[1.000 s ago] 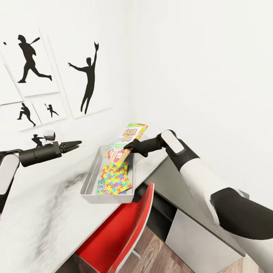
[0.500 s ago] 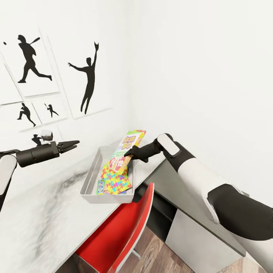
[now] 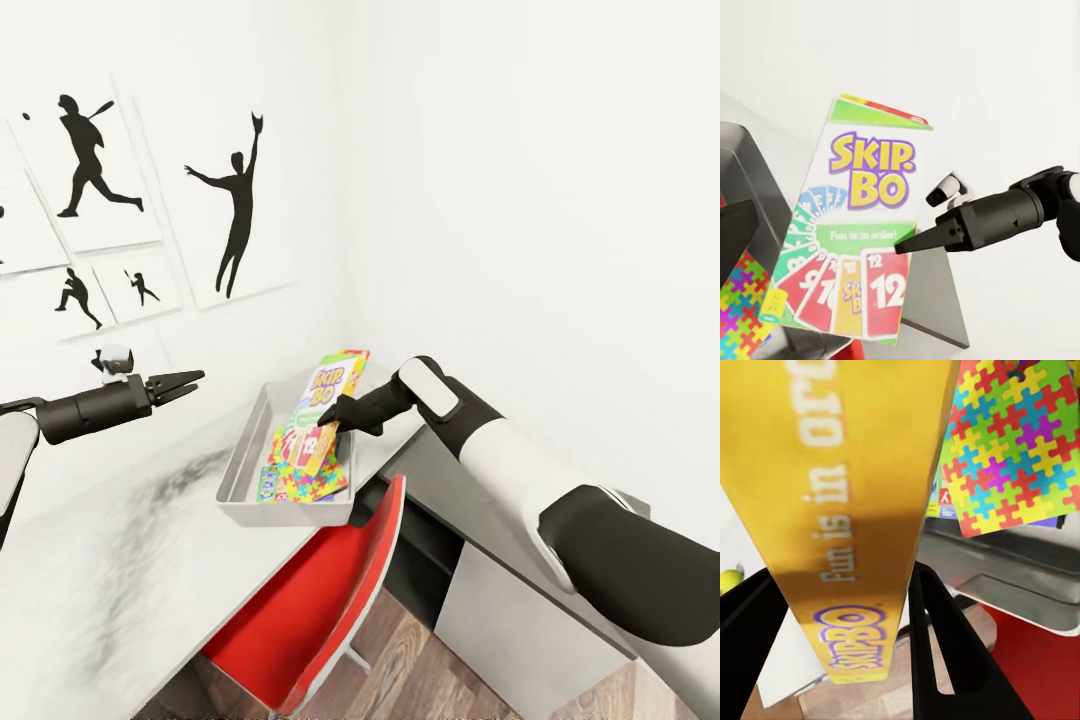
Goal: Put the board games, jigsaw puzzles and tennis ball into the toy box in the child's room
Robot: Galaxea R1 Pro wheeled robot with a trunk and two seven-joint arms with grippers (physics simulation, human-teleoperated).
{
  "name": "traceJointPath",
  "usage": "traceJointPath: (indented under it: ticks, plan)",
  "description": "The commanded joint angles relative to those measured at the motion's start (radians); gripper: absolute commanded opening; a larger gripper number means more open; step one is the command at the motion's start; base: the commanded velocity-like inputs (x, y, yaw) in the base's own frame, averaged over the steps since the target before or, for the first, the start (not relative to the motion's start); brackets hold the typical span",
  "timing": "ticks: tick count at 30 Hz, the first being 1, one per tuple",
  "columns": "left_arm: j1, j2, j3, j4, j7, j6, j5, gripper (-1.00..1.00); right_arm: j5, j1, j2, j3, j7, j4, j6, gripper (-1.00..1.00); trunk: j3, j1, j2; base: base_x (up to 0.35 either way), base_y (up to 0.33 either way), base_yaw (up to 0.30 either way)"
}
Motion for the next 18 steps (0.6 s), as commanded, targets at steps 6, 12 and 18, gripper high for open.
traceJointPath:
  ticks: [6, 12, 18]
  plan:
    - [-0.001, -0.001, 0.001, 0.0, -0.006, 0.004, -0.004, 1.0, -0.009, -0.002, 0.008, 0.009, -0.009, 0.003, 0.001, -1.0, -0.002, 0.001, -0.002, -0.048, 0.0, 0.0]
    - [-0.001, -0.001, 0.001, 0.0, -0.006, 0.004, -0.005, 1.0, -0.009, -0.003, 0.012, 0.014, -0.009, 0.007, 0.001, -1.0, -0.002, 0.001, -0.002, -0.13, 0.0, 0.0]
    - [-0.001, -0.001, 0.0, 0.0, -0.005, 0.004, -0.005, 1.0, -0.009, -0.006, 0.012, 0.073, -0.006, 0.008, 0.001, -1.0, -0.002, 0.001, -0.002, -0.213, 0.0, 0.0]
